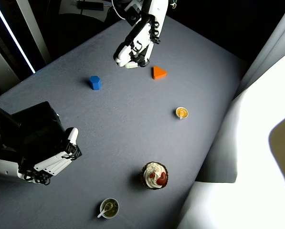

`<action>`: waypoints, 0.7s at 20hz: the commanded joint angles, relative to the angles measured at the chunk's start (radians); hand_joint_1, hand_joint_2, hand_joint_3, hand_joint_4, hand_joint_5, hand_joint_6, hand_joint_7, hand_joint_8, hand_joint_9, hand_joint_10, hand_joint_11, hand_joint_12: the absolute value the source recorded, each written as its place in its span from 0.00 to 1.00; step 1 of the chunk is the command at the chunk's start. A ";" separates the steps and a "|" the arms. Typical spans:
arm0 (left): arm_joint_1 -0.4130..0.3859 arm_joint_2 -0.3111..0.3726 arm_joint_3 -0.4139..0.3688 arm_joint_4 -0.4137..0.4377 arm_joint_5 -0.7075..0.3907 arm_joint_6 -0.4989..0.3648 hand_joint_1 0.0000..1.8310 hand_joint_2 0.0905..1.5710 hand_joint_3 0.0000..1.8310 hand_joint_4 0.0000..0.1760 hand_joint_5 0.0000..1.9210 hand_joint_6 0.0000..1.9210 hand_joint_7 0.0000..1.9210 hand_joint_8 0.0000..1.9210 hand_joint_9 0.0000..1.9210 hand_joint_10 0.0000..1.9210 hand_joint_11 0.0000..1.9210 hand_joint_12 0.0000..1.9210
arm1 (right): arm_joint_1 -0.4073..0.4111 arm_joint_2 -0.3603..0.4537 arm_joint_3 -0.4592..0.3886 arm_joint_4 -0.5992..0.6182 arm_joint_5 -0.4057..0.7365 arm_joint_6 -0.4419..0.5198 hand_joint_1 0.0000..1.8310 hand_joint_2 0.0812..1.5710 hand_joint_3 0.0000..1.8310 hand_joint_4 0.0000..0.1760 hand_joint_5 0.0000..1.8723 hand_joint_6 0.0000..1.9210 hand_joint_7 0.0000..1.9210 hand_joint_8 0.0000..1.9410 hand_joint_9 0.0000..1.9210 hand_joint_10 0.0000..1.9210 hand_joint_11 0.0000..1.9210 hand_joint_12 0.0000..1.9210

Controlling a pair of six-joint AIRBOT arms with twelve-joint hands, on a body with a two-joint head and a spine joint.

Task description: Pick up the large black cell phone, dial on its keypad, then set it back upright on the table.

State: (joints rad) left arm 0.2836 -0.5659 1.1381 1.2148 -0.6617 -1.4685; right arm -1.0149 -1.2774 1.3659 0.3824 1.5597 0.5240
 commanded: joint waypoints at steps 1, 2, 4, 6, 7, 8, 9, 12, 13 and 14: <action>-0.019 0.001 -0.001 -0.069 -0.053 -0.013 0.00 0.80 0.00 0.00 0.18 0.00 0.26 0.00 0.26 0.01 0.00 0.52 | -0.006 0.009 -0.002 0.003 0.147 0.024 0.80 0.66 0.00 0.00 0.51 0.47 0.56 0.32 0.57 0.46 0.50 0.70; -0.019 0.001 -0.001 -0.068 -0.054 -0.013 0.00 0.80 0.00 0.00 0.18 0.00 0.26 0.00 0.26 0.01 0.00 0.52 | -0.009 0.010 -0.003 0.003 0.148 0.024 0.80 0.66 0.00 0.00 0.51 0.47 0.56 0.32 0.57 0.46 0.50 0.70; -0.019 0.001 -0.001 -0.068 -0.054 -0.013 0.00 0.80 0.00 0.00 0.18 0.00 0.26 0.00 0.26 0.01 0.00 0.53 | -0.012 0.010 -0.004 0.003 0.148 0.024 0.77 0.66 0.00 0.00 0.51 0.49 0.56 0.34 0.57 0.51 0.52 0.59; -0.018 0.001 -0.001 -0.068 -0.053 -0.015 0.00 0.80 0.00 0.00 0.18 0.00 0.26 0.00 0.27 0.00 0.00 0.55 | -0.012 0.010 -0.003 0.003 0.148 0.024 0.76 0.67 0.00 0.00 0.51 0.49 0.56 0.36 0.57 0.52 0.54 0.54; -0.018 0.001 -0.001 -0.068 -0.053 -0.015 0.00 0.80 0.00 0.00 0.18 0.00 0.26 0.00 0.27 0.00 0.01 0.56 | -0.012 0.010 -0.003 0.002 0.148 0.024 0.76 0.66 0.00 0.00 0.52 0.48 0.57 0.34 0.58 0.51 0.55 0.51; -0.018 0.001 -0.001 -0.067 -0.053 -0.015 0.00 0.80 0.00 0.00 0.17 0.00 0.26 0.00 0.26 0.00 0.00 0.58 | -0.012 0.012 -0.002 0.001 0.148 0.024 0.76 0.66 0.00 0.00 0.53 0.47 0.58 0.33 0.58 0.50 0.56 0.50; -0.017 0.001 -0.001 -0.067 -0.053 -0.015 0.00 0.80 0.00 0.01 0.17 0.00 0.26 0.00 0.27 0.00 0.00 0.57 | -0.012 0.012 -0.001 0.001 0.148 0.024 0.76 0.65 0.00 0.00 0.53 0.46 0.58 0.32 0.59 0.50 0.56 0.48; -0.016 0.001 -0.001 -0.068 -0.053 -0.016 0.00 0.80 0.00 0.02 0.17 0.00 0.26 0.00 0.27 0.00 0.00 0.57 | -0.012 0.015 0.002 0.001 0.148 0.024 0.76 0.66 0.00 0.00 0.51 0.49 0.56 0.35 0.57 0.53 0.54 0.49; -0.016 0.001 -0.001 -0.068 -0.053 -0.016 0.00 0.80 0.00 0.02 0.17 0.00 0.26 0.00 0.27 0.00 0.00 0.57 | -0.012 0.015 0.002 0.001 0.148 0.024 0.76 0.67 0.00 0.00 0.51 0.50 0.56 0.36 0.56 0.53 0.53 0.50; -0.016 0.001 -0.001 -0.068 -0.053 -0.016 0.00 0.80 0.00 0.03 0.17 0.00 0.26 0.00 0.27 0.00 0.00 0.57 | -0.012 0.016 0.002 0.001 0.148 0.024 0.76 0.67 0.00 0.00 0.50 0.50 0.55 0.38 0.56 0.54 0.53 0.51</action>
State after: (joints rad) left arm 0.2855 -0.5655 1.1385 1.2148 -0.6598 -1.4715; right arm -1.0256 -1.2751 1.3636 0.3775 1.5669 0.5236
